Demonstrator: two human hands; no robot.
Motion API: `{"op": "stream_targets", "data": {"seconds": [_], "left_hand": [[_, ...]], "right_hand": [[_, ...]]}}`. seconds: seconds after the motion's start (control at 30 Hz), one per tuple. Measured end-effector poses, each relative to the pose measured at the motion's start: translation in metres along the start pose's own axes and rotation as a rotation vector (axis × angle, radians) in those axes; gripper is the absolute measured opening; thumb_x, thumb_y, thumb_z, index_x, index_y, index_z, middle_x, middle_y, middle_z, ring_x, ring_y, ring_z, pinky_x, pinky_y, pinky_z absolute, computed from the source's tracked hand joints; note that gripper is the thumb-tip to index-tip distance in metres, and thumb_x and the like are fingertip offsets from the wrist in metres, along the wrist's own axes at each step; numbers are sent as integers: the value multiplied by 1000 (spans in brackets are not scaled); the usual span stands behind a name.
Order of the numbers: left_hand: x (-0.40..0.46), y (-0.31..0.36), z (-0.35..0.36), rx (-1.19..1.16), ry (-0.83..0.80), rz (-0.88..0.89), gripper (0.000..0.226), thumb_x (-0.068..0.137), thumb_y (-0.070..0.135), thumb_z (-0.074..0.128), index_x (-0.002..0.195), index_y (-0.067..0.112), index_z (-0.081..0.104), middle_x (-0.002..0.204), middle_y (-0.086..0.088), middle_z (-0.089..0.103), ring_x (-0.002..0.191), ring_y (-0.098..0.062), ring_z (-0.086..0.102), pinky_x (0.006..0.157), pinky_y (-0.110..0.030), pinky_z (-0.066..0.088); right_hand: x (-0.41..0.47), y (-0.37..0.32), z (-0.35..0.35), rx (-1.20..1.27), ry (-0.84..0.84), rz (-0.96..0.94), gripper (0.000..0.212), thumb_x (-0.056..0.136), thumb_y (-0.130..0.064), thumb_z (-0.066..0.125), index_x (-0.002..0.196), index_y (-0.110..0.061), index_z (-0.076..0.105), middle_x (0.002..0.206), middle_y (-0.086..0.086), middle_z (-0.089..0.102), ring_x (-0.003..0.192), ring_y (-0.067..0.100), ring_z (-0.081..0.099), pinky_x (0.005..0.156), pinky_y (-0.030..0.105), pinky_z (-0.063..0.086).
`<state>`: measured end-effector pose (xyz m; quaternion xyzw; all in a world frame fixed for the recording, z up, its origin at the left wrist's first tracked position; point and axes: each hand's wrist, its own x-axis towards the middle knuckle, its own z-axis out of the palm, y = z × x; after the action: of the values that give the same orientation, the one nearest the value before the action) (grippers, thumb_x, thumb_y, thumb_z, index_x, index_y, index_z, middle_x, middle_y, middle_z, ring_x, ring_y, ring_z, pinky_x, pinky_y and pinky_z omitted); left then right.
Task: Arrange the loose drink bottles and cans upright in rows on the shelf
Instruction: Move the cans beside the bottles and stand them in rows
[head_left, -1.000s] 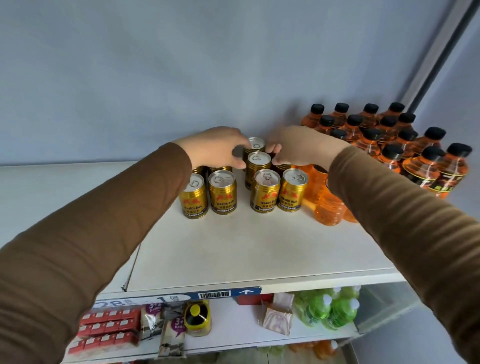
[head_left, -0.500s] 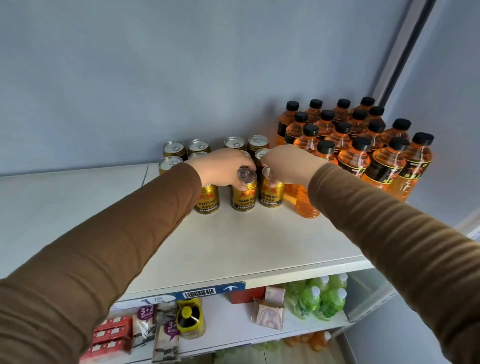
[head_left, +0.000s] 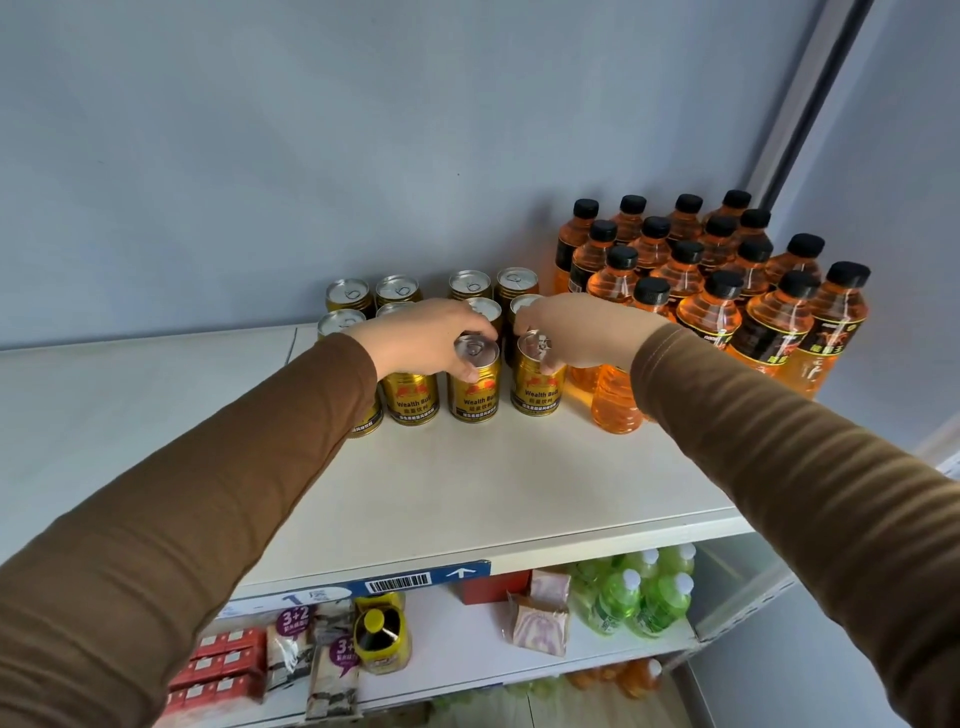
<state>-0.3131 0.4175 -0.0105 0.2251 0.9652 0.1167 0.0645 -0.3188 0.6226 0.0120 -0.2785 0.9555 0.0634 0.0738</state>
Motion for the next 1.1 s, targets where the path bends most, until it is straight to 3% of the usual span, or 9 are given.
{"op": "stream_targets", "data": {"seconds": [0.17, 0.33, 0.43, 0.5, 0.6, 0.7, 0.93, 1.1], "left_hand": [[9, -10, -20, -161, 48, -72, 58, 83, 42, 77, 136, 34, 53, 133, 5, 60, 106, -13, 62, 93, -36, 51], [32, -24, -32, -10, 133, -87, 57, 86, 43, 73, 138, 28, 55, 137, 1, 58, 114, -18, 56, 87, -28, 39], [47, -27, -26, 54, 93, -103, 62, 89, 46, 70, 144, 24, 51, 143, -3, 53, 124, -24, 52, 92, -30, 38], [54, -27, -20, 55, 63, -102, 63, 90, 45, 69, 145, 21, 50, 144, -5, 53, 124, -26, 51, 96, -32, 39], [61, -27, -13, 46, 52, -71, 60, 91, 39, 69, 145, 21, 51, 143, -6, 53, 123, -26, 52, 93, -29, 39], [62, -31, -10, 44, 69, -54, 55, 92, 36, 69, 143, 24, 54, 138, -6, 54, 120, -25, 51, 88, -27, 35], [59, -35, -11, 43, 91, -82, 46, 87, 40, 73, 128, 21, 64, 125, -3, 60, 106, -22, 54, 87, -34, 46], [59, -36, -10, 51, 88, -70, 48, 87, 43, 72, 129, 22, 63, 126, -3, 59, 104, -20, 54, 87, -35, 47]], "right_hand": [[8, 12, -25, 74, 65, 37, 56, 94, -20, 64, 146, -18, 43, 146, 9, 48, 132, 30, 46, 107, 40, 40], [43, 15, -36, 4, 125, 140, 48, 99, -15, 54, 145, -8, 44, 146, 14, 48, 132, 33, 46, 105, 38, 40], [61, 16, -27, -27, 100, 151, 41, 96, -18, 58, 134, -3, 56, 131, 14, 59, 120, 32, 56, 95, 38, 47], [70, 15, -19, -53, 54, 140, 39, 93, -24, 63, 125, -2, 61, 107, 10, 64, 99, 28, 60, 80, 35, 49], [83, 13, -9, -75, 27, 152, 41, 89, -33, 68, 119, -5, 62, 78, 1, 52, 81, 23, 51, 71, 34, 43], [91, 17, -4, -88, 52, 159, 34, 91, -26, 66, 117, -6, 61, 66, -2, 41, 77, 24, 49, 67, 34, 41], [94, 19, -3, -174, 46, 125, 31, 88, -21, 69, 115, -5, 62, 74, 2, 49, 77, 25, 51, 66, 33, 43], [96, 18, -6, -128, -15, 155, 44, 88, -24, 70, 126, -5, 60, 111, 11, 67, 91, 26, 58, 74, 32, 47]]}}
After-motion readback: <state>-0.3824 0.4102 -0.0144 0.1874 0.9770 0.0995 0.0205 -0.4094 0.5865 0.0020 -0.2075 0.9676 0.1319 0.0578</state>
